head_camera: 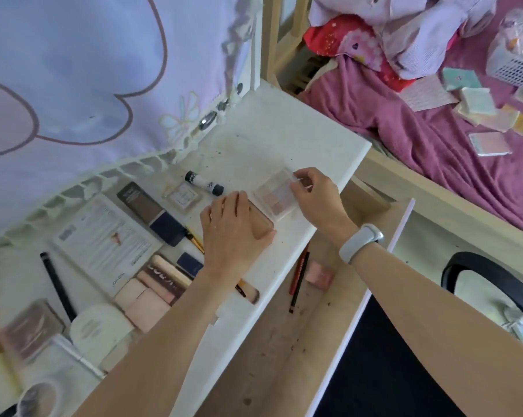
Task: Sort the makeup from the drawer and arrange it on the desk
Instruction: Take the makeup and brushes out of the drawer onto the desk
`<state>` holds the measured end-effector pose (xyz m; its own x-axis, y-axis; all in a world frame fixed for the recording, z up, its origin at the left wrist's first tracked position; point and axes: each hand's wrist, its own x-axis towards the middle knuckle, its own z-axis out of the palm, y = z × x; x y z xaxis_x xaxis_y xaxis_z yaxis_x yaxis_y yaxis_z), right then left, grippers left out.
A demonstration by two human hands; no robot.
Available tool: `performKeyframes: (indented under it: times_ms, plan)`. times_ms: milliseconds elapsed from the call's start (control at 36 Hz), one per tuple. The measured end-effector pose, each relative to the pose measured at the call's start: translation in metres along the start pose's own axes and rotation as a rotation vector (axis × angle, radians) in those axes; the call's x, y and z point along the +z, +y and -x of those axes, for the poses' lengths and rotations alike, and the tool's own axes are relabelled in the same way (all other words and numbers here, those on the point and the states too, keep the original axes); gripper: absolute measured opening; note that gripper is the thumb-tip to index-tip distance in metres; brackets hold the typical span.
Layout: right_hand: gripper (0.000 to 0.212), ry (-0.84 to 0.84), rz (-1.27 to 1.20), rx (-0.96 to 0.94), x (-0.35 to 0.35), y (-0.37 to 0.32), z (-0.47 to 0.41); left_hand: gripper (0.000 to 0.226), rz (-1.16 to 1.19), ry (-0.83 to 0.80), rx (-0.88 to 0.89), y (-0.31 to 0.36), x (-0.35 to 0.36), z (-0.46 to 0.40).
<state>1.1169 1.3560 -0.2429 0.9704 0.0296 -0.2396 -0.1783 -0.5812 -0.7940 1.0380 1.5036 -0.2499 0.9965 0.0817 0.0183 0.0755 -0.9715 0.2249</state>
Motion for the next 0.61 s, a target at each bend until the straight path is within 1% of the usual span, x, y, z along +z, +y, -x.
performKeyframes:
  times_ms: [83,194,250,306,389,472,556,611]
  plan:
    - [0.029,-0.039,0.137,-0.078,0.009,-0.006,-0.001,0.082,0.003,-0.004,-0.036,-0.001,0.0,0.003]
    - [0.033,-0.062,0.261,-0.165,0.017,-0.01,0.003,0.086,-0.002,-0.031,-0.111,0.0,0.0,0.007]
    - [0.037,-0.069,0.336,-0.194,0.017,-0.008,0.005,0.085,-0.018,-0.027,-0.119,0.0,0.0,0.009]
    - [0.041,-0.079,0.357,-0.23,0.016,-0.005,0.008,0.084,-0.036,-0.026,-0.116,0.0,-0.001,0.012]
    - [0.043,-0.085,0.318,-0.307,0.009,0.001,0.015,0.081,-0.04,-0.012,-0.094,0.003,-0.005,0.015]
    - [0.041,-0.034,0.234,-0.365,-0.002,0.012,0.027,0.067,0.025,0.007,-0.038,0.017,-0.012,0.022]
    - [0.034,0.069,0.062,-0.327,-0.016,0.03,0.045,0.05,0.138,0.041,0.038,0.041,-0.018,0.038]
    - [0.033,0.152,-0.011,-0.272,-0.025,0.047,0.061,0.039,0.267,0.087,0.131,0.057,-0.017,0.056]
